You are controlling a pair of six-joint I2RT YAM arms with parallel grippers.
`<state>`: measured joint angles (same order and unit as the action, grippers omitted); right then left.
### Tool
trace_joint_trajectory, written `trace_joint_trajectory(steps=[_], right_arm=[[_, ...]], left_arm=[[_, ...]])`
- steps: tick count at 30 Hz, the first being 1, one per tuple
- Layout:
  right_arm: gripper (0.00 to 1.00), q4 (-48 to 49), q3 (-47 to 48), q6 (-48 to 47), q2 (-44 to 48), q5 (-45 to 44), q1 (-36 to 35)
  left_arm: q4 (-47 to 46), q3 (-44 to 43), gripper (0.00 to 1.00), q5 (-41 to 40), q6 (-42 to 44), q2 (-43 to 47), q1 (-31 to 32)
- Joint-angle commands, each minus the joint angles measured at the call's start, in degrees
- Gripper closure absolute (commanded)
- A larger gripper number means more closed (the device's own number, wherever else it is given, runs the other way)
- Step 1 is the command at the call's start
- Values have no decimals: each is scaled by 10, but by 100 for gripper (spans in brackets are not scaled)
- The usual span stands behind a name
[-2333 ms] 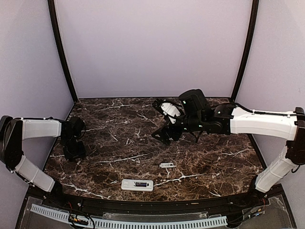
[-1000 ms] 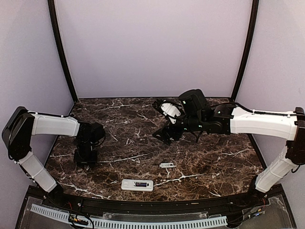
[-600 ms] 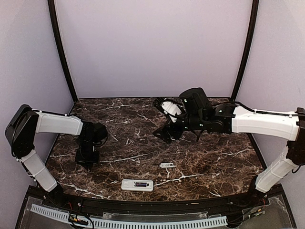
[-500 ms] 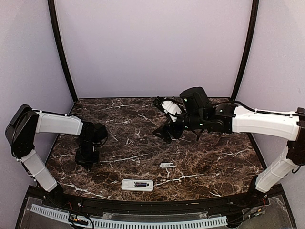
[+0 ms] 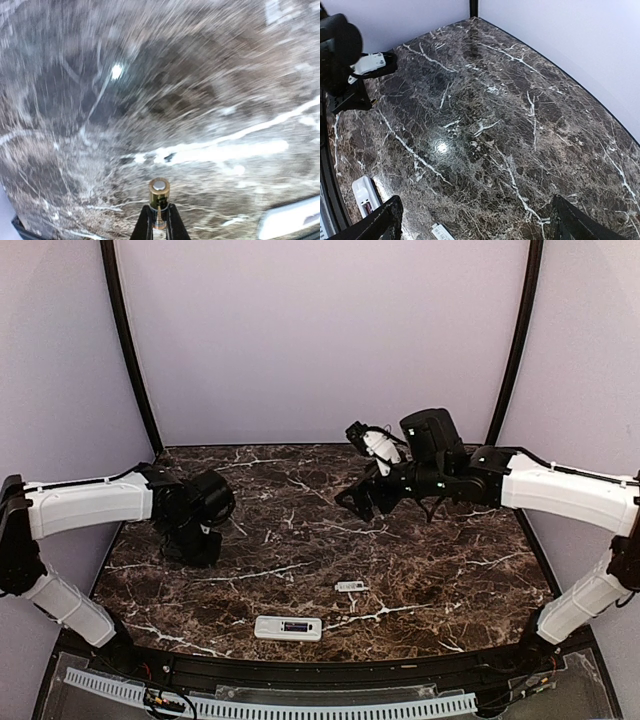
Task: Load the batteries into the remote control
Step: Pick up the battery from the center of the board, then pass from the left arm to the right
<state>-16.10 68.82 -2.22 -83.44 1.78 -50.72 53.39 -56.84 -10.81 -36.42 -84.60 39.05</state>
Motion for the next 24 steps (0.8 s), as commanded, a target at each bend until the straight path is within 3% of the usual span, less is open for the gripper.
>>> trace_joint_trajectory(steps=[1,7,13,16,20,24], right_arm=[[1,67,-26,76,43,87,45],[1,186,-47,168,29,154,117],[1,312,-19,246,-77,244,219],[3,303,44,336,-142,328,267],[11,312,90,492,-212,471,315],[9,203,115,453,-222,472,302]], left_arm=[[-35,-39,100,-28,53,62,22],[-177,-52,100,-15,177,83,25],[-309,-115,100,17,342,-34,25],[-305,-188,100,10,373,-81,25],[-312,-216,100,35,372,-108,24],[-317,-215,100,51,367,-122,24]])
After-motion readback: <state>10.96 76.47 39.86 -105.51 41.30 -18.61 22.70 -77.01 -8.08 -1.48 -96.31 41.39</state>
